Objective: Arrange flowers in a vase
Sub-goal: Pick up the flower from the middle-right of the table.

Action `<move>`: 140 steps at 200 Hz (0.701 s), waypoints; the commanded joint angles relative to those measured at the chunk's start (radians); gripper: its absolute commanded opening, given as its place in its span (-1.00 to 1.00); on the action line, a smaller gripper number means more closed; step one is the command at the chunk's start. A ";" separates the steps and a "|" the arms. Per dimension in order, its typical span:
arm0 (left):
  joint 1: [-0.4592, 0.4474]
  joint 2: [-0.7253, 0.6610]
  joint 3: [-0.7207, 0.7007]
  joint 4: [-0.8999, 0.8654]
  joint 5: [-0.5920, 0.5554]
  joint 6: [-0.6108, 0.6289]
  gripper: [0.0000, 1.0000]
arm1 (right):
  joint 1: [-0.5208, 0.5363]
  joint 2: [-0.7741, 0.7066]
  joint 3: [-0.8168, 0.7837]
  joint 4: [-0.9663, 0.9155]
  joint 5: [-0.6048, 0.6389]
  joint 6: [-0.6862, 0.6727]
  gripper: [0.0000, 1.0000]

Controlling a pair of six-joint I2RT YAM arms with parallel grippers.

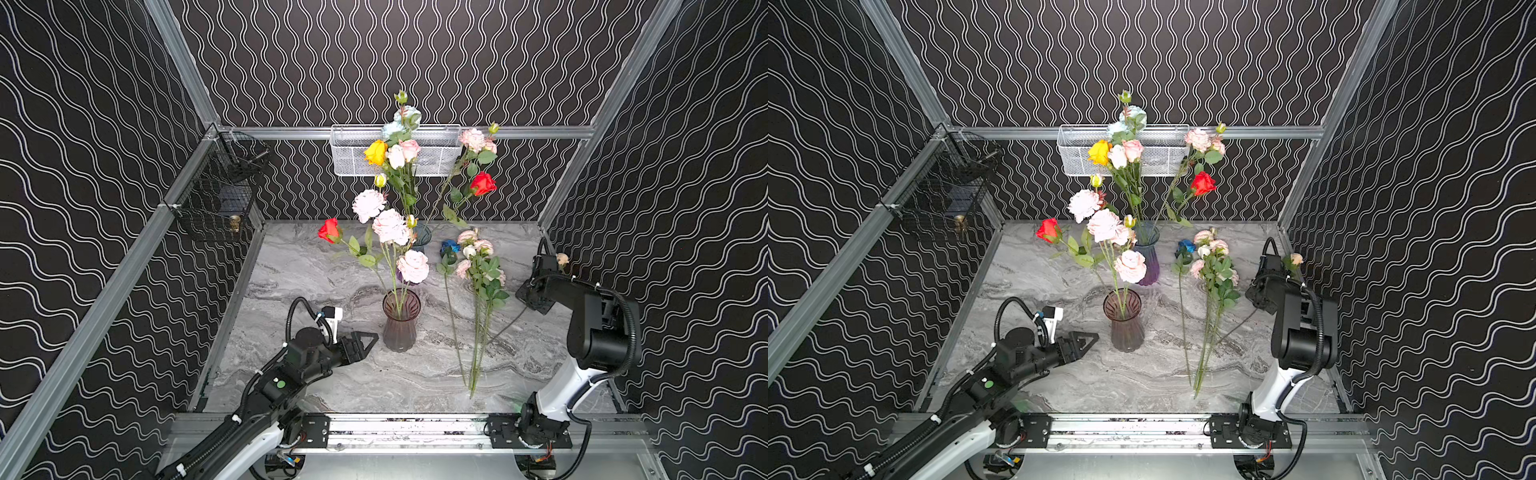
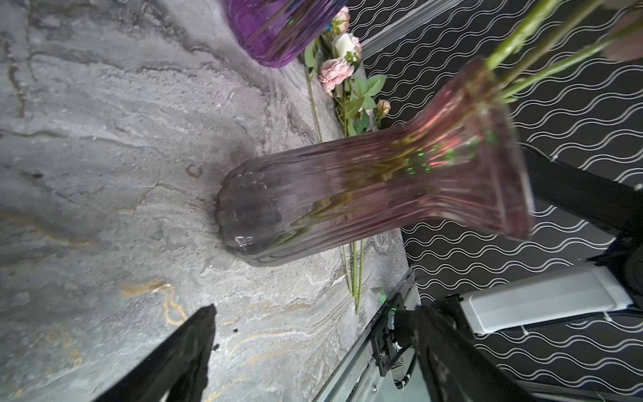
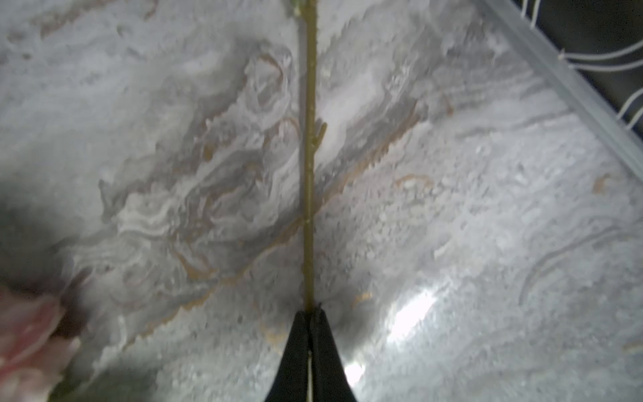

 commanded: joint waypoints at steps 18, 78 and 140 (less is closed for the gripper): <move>0.001 -0.047 0.044 -0.080 -0.039 0.069 0.84 | 0.005 -0.093 -0.019 -0.045 -0.057 -0.013 -1.00; 0.001 -0.076 0.120 -0.204 -0.072 0.121 0.85 | 0.044 -0.250 -0.108 -0.023 -0.069 -0.001 -1.00; 0.000 -0.115 0.167 -0.322 -0.129 0.146 0.85 | 0.108 -0.440 -0.199 0.021 -0.154 0.027 -1.00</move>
